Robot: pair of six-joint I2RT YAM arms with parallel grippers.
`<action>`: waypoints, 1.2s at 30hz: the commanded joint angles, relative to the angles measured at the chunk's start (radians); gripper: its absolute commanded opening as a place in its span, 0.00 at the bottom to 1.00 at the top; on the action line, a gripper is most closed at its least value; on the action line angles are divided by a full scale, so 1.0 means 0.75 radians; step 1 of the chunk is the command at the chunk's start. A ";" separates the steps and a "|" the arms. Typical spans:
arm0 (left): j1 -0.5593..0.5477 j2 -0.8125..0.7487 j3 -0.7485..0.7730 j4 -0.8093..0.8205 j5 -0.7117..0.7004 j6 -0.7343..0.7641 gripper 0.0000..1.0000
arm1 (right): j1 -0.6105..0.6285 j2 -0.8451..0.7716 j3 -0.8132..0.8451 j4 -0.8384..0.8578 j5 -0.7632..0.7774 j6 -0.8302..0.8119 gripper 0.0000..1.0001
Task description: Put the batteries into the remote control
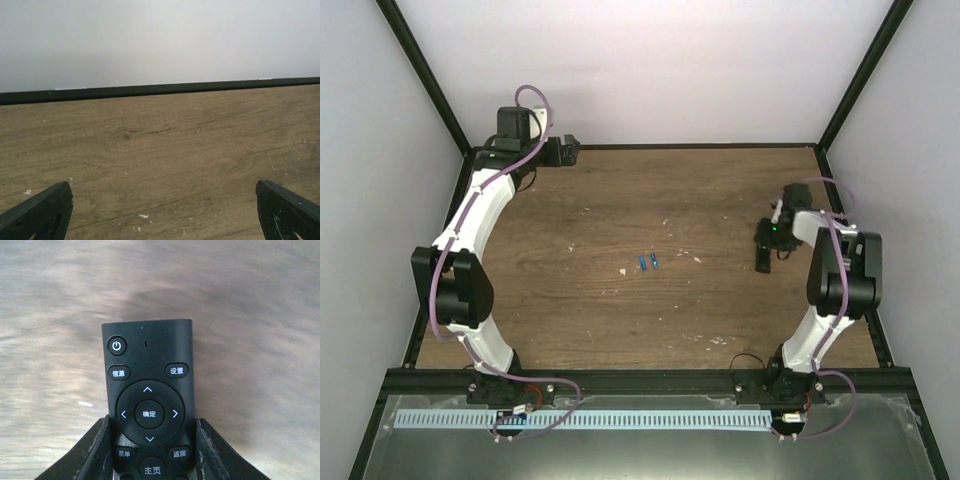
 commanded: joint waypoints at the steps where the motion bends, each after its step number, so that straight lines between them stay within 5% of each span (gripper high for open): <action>1: -0.004 0.047 0.022 0.038 0.059 -0.064 1.00 | 0.214 0.088 0.211 -0.042 -0.074 -0.032 0.31; 16: -0.020 0.016 -0.233 0.322 0.316 -0.324 0.99 | 0.729 0.331 0.850 0.056 -0.134 -0.151 0.31; 36: -0.144 -0.011 -0.444 0.729 0.443 -0.613 0.98 | 0.882 0.375 1.008 0.162 -0.312 -0.082 0.32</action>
